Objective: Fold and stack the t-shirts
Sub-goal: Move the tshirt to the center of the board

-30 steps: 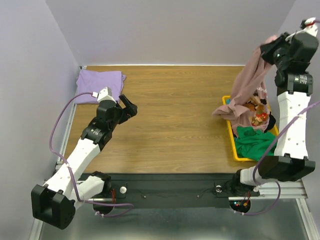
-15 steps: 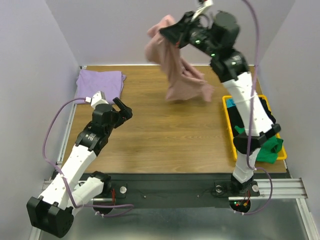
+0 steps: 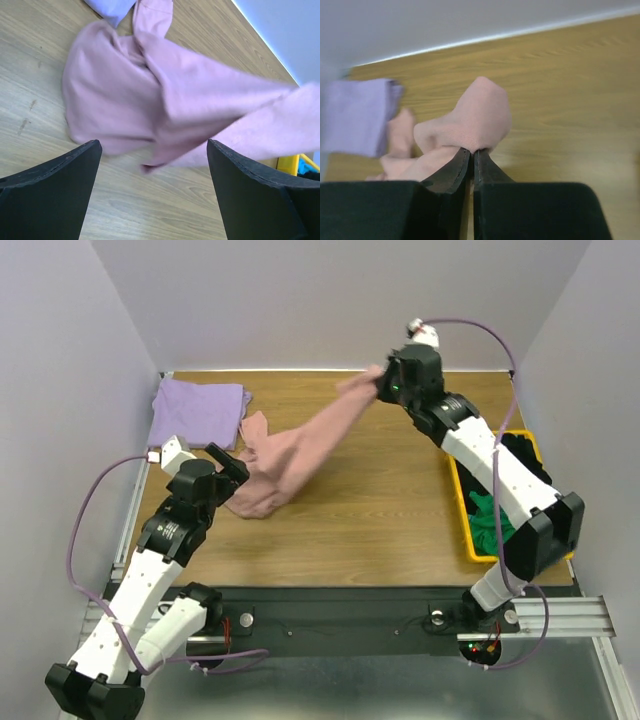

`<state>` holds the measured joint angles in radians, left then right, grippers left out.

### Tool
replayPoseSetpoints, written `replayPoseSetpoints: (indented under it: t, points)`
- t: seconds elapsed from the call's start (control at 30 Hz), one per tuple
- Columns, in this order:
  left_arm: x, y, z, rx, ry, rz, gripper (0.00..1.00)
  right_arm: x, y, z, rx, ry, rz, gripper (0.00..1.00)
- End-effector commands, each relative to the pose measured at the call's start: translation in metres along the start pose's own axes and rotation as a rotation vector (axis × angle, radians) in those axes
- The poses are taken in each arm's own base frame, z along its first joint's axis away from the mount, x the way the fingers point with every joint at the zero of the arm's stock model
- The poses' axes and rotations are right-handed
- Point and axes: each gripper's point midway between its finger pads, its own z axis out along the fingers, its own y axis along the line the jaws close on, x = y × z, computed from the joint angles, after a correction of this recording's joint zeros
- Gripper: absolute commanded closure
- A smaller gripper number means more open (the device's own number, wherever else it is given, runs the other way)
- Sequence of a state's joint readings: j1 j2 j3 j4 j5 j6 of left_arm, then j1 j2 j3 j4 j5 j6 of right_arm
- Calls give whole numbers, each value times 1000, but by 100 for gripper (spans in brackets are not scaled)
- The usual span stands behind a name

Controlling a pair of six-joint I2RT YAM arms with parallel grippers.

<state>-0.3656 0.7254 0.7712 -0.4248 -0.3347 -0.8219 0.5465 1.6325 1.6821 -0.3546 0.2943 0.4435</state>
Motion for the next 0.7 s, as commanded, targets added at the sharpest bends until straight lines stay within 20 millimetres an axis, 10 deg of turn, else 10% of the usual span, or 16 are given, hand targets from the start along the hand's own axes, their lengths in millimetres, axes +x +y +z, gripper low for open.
replayPoseSetpoints:
  t: [0.0,0.03,0.07,0.17,0.37,0.67]
  points:
    - [-8,-2,3,-10,-46,-32,1,-8,-125,1,320,-100,114,79]
    - [-6,0,6,-18,-44,-32,1,3,-138,4,342,-72,112,67]
    - [-3,3,12,-38,-38,-26,1,20,-151,8,365,-35,103,35]
    - [4,6,27,-82,-18,-7,1,37,-158,15,365,27,32,0]
    - [22,-3,69,-92,63,53,1,63,-143,4,242,120,6,0]
    - [27,-35,153,-118,142,163,2,219,-86,-36,131,414,-81,0]
